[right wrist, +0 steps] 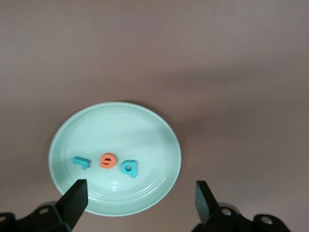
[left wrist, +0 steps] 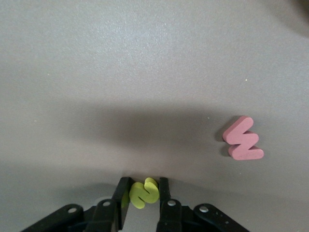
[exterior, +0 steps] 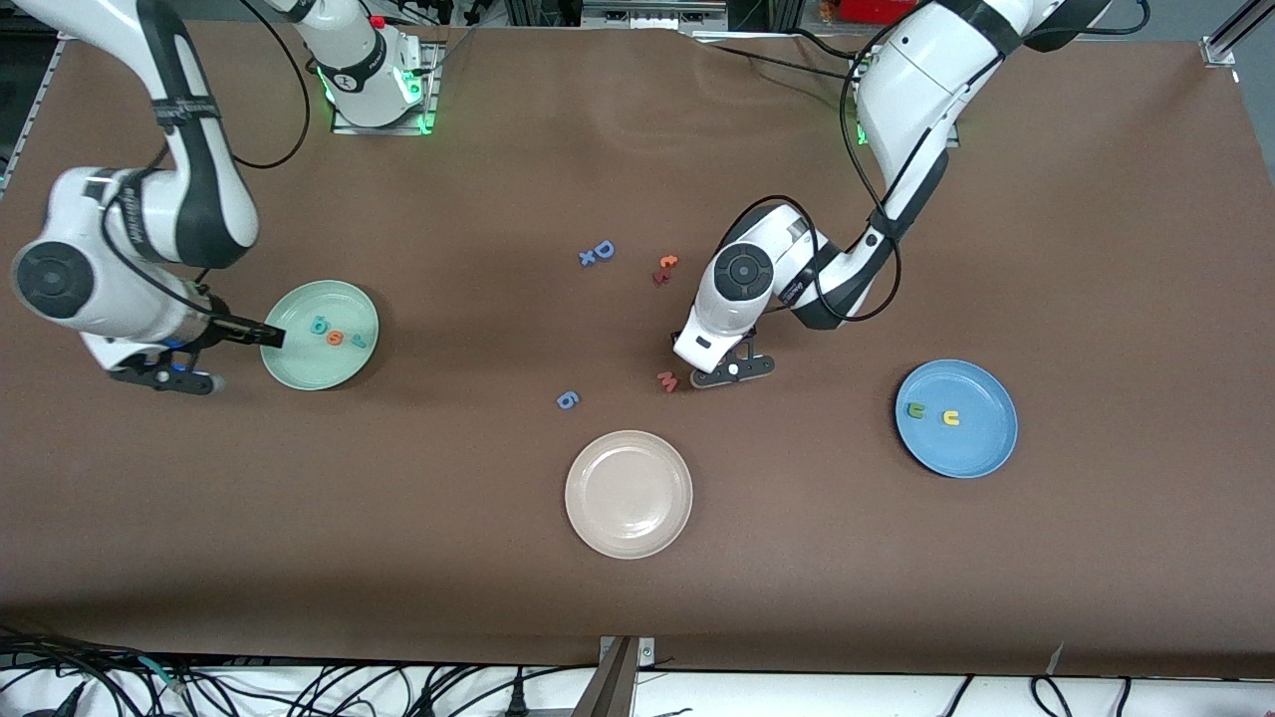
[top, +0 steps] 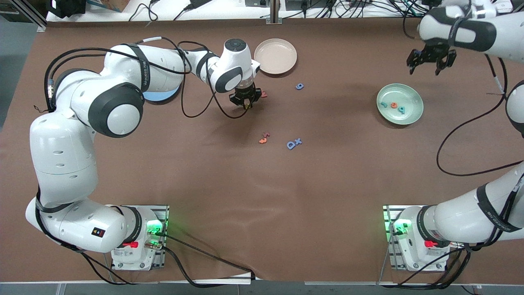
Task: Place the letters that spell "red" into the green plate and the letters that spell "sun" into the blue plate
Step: 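Drop the cyan 9 on the green plate while the left gripper grasps, then return the right arm to rest while the left gripper carries the 2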
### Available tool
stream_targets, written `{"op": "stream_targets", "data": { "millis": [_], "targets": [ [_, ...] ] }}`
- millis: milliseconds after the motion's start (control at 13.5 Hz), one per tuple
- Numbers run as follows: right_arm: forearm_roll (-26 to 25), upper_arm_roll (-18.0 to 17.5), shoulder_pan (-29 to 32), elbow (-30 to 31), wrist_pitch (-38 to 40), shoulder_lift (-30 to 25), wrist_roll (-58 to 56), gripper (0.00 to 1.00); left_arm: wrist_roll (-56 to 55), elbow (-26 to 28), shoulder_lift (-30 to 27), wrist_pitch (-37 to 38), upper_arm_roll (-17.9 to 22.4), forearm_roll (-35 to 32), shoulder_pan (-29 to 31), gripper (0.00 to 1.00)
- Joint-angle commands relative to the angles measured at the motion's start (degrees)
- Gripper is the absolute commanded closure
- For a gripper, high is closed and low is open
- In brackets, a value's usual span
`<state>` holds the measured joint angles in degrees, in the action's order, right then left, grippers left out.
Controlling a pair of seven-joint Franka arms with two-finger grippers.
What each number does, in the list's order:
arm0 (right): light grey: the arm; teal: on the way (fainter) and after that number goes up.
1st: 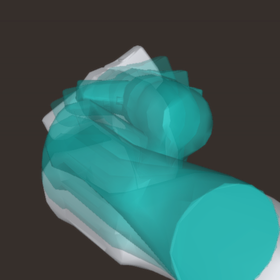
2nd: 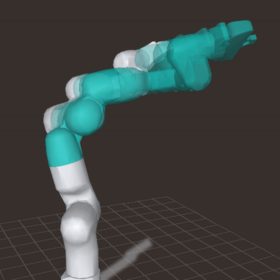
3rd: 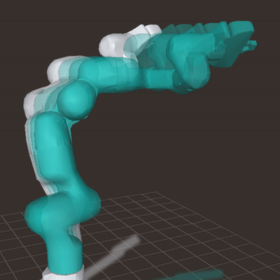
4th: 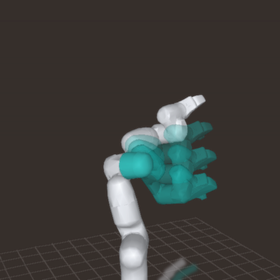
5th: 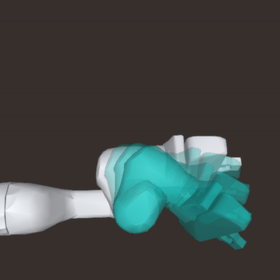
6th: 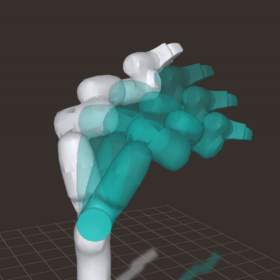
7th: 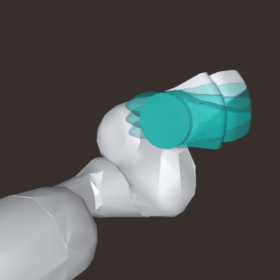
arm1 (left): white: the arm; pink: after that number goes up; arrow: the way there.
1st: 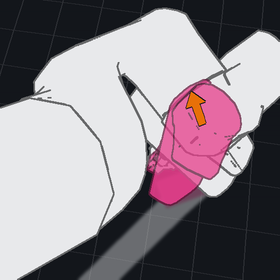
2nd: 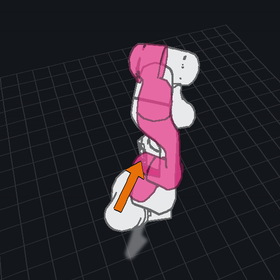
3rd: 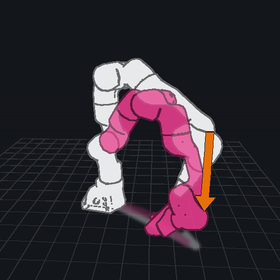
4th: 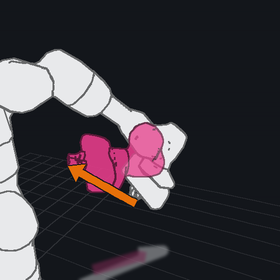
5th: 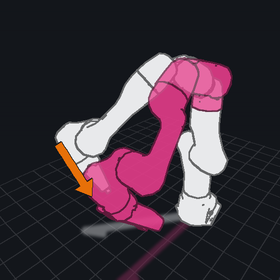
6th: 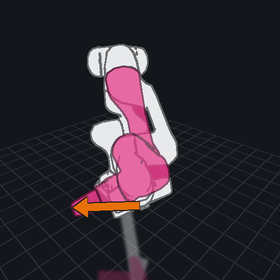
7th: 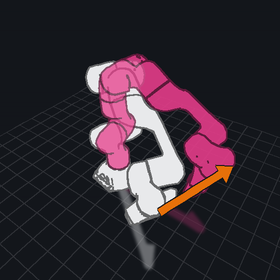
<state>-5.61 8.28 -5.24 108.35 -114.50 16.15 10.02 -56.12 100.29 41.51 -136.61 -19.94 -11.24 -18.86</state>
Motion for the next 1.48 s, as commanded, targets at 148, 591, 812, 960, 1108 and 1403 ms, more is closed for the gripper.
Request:
{"op": "stream_targets", "data": {
  "millis": [148, 591, 812, 960, 1108, 1403],
  "targets": [
    [7.35, -0.19, 0.50, -14.27, 12.97, 0.38, 0.35, 0.01, -1.53, 1.49, -1.08, -0.68, 0.34, -1.68, -0.48, 0.80],
    [7.19, -3.96, 4.44, -25.45, 20.53, 0.38, 0.08, 0.01, 6.00, -2.02, -3.54, 7.56, 0.52, -1.68, 1.80, 0.80],
    [6.57, -3.71, 4.28, -25.47, 22.48, -1.11, 0.17, 0.01, 14.35, -2.38, -5.64, 11.97, 0.43, -1.59, 5.14, 0.80],
    [6.49, -3.88, 4.19, -25.29, 22.66, -1.12, 0.61, 0.01, 19.71, -2.20, -6.35, 14.17, 0.61, -1.59, 7.32, 0.80],
    [6.48, -3.97, 4.10, -24.76, 22.66, -0.94, 0.87, 0.01, 25.68, -2.11, -7.31, 15.75, 0.34, -1.59, 10.14, 0.80],
    [6.66, -3.71, 4.19, -24.59, 22.66, -1.29, 0.87, 0.01, 36.85, -2.20, -9.33, 20.58, 0.17, -0.71, 16.12, 0.80]
  ]
}}
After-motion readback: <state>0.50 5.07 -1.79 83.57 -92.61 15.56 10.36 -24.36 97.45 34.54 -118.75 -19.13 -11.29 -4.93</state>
